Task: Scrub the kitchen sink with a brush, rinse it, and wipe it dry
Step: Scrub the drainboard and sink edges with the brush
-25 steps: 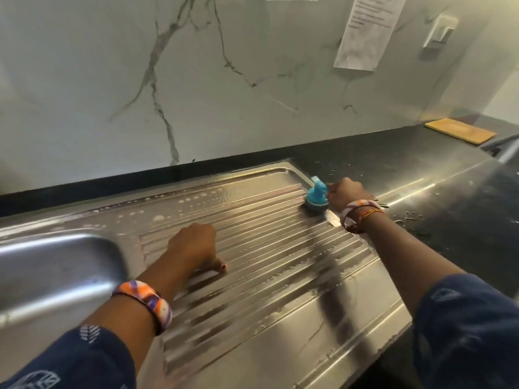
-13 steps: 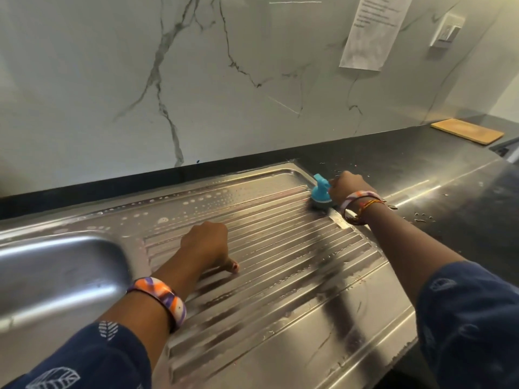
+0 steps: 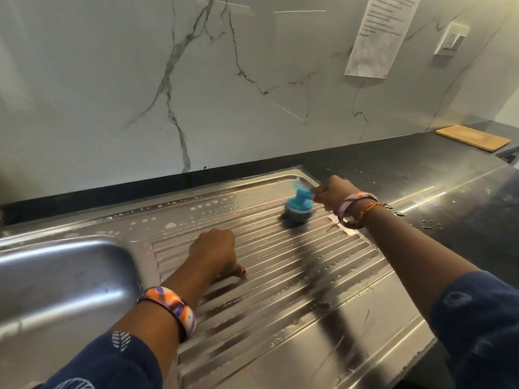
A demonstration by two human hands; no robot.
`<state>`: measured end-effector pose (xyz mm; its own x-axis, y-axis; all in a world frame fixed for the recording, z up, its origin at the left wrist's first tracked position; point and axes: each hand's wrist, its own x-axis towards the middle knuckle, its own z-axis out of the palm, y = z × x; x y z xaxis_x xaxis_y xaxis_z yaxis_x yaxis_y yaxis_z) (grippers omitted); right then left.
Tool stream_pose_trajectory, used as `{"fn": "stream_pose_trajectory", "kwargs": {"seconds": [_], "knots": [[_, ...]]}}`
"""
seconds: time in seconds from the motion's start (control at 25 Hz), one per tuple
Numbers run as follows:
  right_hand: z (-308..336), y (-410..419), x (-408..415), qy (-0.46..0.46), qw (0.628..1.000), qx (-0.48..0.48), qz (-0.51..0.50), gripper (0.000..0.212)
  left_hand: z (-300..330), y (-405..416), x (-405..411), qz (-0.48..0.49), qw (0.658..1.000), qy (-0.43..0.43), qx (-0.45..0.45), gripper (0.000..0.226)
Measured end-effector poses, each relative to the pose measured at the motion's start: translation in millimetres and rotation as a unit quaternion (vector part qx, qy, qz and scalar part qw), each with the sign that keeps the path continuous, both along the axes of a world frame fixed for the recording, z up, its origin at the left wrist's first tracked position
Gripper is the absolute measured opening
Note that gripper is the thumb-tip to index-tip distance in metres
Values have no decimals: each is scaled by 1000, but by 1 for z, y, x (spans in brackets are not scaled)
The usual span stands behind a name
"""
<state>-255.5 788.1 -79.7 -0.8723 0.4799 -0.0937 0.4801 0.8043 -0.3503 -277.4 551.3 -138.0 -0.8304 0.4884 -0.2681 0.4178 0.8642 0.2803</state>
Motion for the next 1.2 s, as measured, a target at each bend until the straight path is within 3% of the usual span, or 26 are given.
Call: {"fn": "stream_pose_trajectory", "kwargs": {"seconds": [0.08,0.12,0.2,0.32,0.36,0.48,0.56,0.72,0.76,0.88,0.96,1.08,1.12,1.2], "knots": [[-3,10,0,-1,986,158,-56,38,-1,0,3,1,1000,5,2,53],[-4,9,1,-6,982,179,-66,38,-1,-1,4,2,1000,9,1,54],[-5,-2,-3,-14,991,132,-11,37,0,-1,6,2,1000,14,0,54],[-3,-23,-10,-10,997,-52,47,29,2,0,4,-1,1000,10,7,53],[-3,-22,-13,-5,998,-42,40,32,2,0,4,-2,1000,9,8,53],[-1,-7,-11,4,986,166,-34,34,-2,-2,6,2,1000,13,13,54],[-3,-3,-10,-14,979,200,-40,34,-4,-3,6,2,1000,16,14,54],[-2,-3,-17,3,999,-46,-25,31,-4,-3,1,-13,1000,19,20,51],[-2,-1,-15,9,998,-54,-35,31,-4,-3,1,-15,1000,16,19,50],[-8,12,-12,18,992,92,-83,38,-7,-2,2,-12,1000,16,19,49],[-8,1,-15,13,991,123,-54,37,-8,-3,0,-13,999,24,25,48],[-7,-34,-24,3,998,2,58,32,-8,-4,-4,-24,999,28,17,51],[-8,-45,-23,-5,994,-95,59,30,-6,-7,-6,-28,999,27,12,52],[-9,-46,-28,-7,990,-128,60,30,-5,-20,-12,-18,999,16,21,49]]}}
